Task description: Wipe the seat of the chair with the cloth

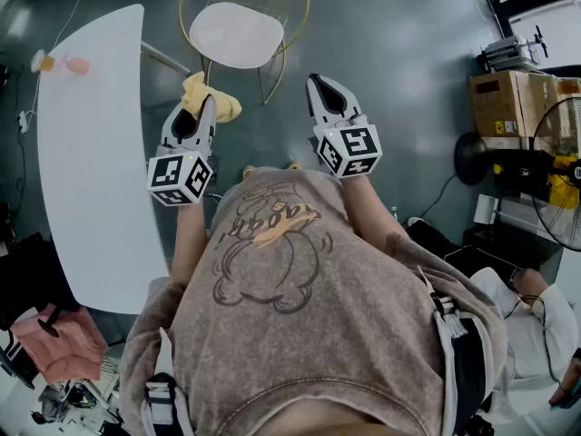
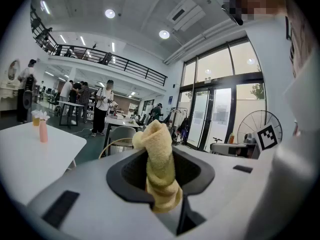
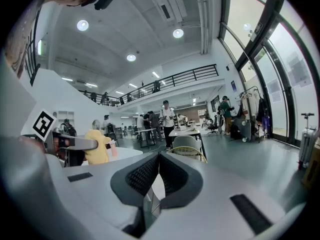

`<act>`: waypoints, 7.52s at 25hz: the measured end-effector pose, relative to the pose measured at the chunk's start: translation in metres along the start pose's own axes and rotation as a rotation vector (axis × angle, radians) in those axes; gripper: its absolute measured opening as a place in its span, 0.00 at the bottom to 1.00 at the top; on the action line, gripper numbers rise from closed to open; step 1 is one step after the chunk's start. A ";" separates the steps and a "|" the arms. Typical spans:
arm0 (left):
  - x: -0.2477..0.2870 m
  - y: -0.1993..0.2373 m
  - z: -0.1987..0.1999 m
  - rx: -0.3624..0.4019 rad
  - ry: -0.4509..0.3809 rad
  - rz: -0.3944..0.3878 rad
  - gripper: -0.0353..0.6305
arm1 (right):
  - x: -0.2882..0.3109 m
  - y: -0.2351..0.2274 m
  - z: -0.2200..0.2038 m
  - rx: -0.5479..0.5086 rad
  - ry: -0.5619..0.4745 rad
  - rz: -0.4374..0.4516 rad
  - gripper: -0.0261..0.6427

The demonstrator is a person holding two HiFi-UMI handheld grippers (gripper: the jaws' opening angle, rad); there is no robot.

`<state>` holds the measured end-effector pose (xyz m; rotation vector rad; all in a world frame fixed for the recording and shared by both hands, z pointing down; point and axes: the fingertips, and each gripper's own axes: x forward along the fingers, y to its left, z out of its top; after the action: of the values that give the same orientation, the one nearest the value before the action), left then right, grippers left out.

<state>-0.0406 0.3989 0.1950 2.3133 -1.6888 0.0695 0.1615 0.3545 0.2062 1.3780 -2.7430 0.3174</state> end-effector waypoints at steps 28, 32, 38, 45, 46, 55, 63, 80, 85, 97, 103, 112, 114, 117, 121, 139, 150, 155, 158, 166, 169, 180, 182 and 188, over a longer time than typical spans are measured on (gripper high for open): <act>0.021 0.038 -0.008 0.023 0.045 -0.087 0.23 | 0.016 0.015 -0.007 0.076 -0.047 -0.088 0.08; 0.024 0.055 -0.007 0.018 0.043 -0.087 0.23 | 0.032 0.020 -0.010 0.081 -0.044 -0.095 0.08; 0.057 0.071 -0.004 -0.002 0.048 -0.086 0.23 | 0.070 0.005 -0.013 0.082 -0.025 -0.089 0.08; 0.108 0.108 0.005 -0.030 0.067 -0.069 0.23 | 0.134 -0.011 -0.010 0.086 0.007 -0.070 0.08; 0.117 0.115 0.009 -0.035 0.068 -0.068 0.23 | 0.145 -0.014 -0.008 0.088 0.010 -0.068 0.08; 0.216 0.135 0.051 -0.046 0.067 -0.058 0.23 | 0.219 -0.080 0.024 0.111 0.021 -0.057 0.08; 0.294 0.136 0.065 -0.056 0.078 -0.009 0.23 | 0.270 -0.156 0.040 0.115 0.036 -0.026 0.08; 0.342 0.201 0.086 -0.060 0.095 -0.037 0.23 | 0.345 -0.155 0.049 0.112 0.042 -0.064 0.08; 0.346 0.221 0.089 -0.045 0.113 -0.069 0.23 | 0.357 -0.143 0.043 0.130 0.030 -0.105 0.08; 0.397 0.258 0.048 -0.061 0.189 -0.103 0.23 | 0.393 -0.164 0.003 0.131 0.090 -0.144 0.08; 0.427 0.276 0.016 -0.080 0.212 -0.101 0.23 | 0.419 -0.185 -0.030 0.150 0.103 -0.163 0.08; 0.458 0.295 -0.026 -0.125 0.228 -0.097 0.23 | 0.455 -0.201 -0.065 0.153 0.092 -0.170 0.08; 0.462 0.301 -0.038 -0.152 0.240 -0.089 0.23 | 0.457 -0.201 -0.071 0.150 0.097 -0.170 0.08; 0.469 0.321 -0.056 -0.154 0.253 -0.060 0.23 | 0.460 -0.200 -0.083 0.154 0.103 -0.163 0.08; 0.478 0.347 -0.091 -0.105 0.285 0.011 0.23 | 0.454 -0.200 -0.096 0.154 0.110 -0.159 0.08; 0.542 0.429 -0.269 0.080 0.693 0.091 0.23 | 0.455 -0.185 -0.138 0.191 0.124 -0.166 0.08; 0.577 0.455 -0.316 0.114 0.775 0.123 0.23 | 0.455 -0.192 -0.168 0.215 0.148 -0.176 0.08; 0.588 0.456 -0.323 0.132 0.806 0.084 0.24 | 0.451 -0.200 -0.177 0.223 0.155 -0.192 0.08; 0.590 0.458 -0.327 0.100 0.809 0.080 0.24 | 0.450 -0.203 -0.179 0.226 0.155 -0.200 0.08; 0.600 0.438 -0.336 0.058 0.822 0.038 0.24 | 0.454 -0.201 -0.182 0.232 0.164 -0.194 0.08; 0.603 0.420 -0.342 0.054 0.831 0.003 0.24 | 0.455 -0.200 -0.181 0.231 0.164 -0.192 0.08; 0.611 0.346 -0.375 0.076 0.868 -0.140 0.24 | 0.441 -0.213 -0.187 0.240 0.174 -0.208 0.08; 0.611 0.327 -0.378 0.094 0.879 -0.182 0.24 | 0.439 -0.214 -0.186 0.241 0.173 -0.211 0.08; 0.611 0.282 -0.383 0.084 0.896 -0.247 0.24 | 0.432 -0.221 -0.184 0.250 0.165 -0.231 0.08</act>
<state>-0.0647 -0.1520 0.7386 2.0217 -0.9492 0.9705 0.0714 -0.0757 0.4818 1.6243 -2.4454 0.7423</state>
